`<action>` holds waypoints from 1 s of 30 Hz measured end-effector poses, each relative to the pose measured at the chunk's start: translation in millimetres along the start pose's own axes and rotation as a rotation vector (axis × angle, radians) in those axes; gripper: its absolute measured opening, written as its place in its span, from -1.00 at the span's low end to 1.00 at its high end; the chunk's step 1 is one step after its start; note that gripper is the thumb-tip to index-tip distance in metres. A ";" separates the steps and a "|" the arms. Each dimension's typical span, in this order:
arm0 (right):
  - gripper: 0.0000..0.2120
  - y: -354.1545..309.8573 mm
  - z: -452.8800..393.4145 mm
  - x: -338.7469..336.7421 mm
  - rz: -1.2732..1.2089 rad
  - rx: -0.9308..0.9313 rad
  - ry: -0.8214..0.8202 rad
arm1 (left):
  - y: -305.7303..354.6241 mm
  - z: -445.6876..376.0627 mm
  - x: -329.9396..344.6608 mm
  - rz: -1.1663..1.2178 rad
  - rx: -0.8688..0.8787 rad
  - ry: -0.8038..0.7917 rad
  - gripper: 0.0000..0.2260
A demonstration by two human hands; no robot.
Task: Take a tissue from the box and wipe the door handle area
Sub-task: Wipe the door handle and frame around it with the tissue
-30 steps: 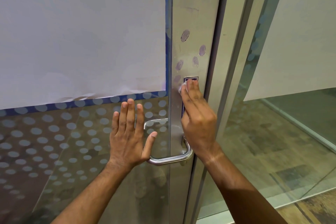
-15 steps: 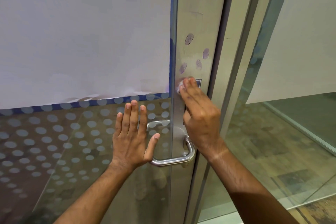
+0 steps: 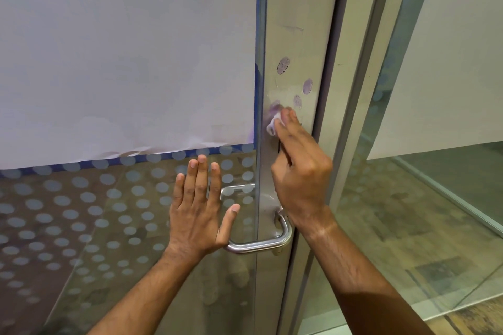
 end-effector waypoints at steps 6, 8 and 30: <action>-0.69 -8.7 -14.0 17.2 0.058 -0.069 -0.067 | 0.1 0.9 1.1 -0.006 0.000 0.007 -0.22; -0.60 -10.4 0.6 20.2 0.096 -0.142 -0.132 | 0.1 0.9 1.8 -0.005 0.000 0.007 -0.22; -0.74 18.9 -34.2 -15.3 0.090 0.045 0.054 | -0.1 0.6 1.3 -0.001 -0.010 -0.009 -0.19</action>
Point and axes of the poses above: each hand's wrist, its own z-axis away from the middle knuckle, its own x-axis out of the palm, y = z × x, the point moved 9 cm from there along -z, towards the middle knuckle, and after that the axes turned 1 degree about -x, right-handed, at the moved point
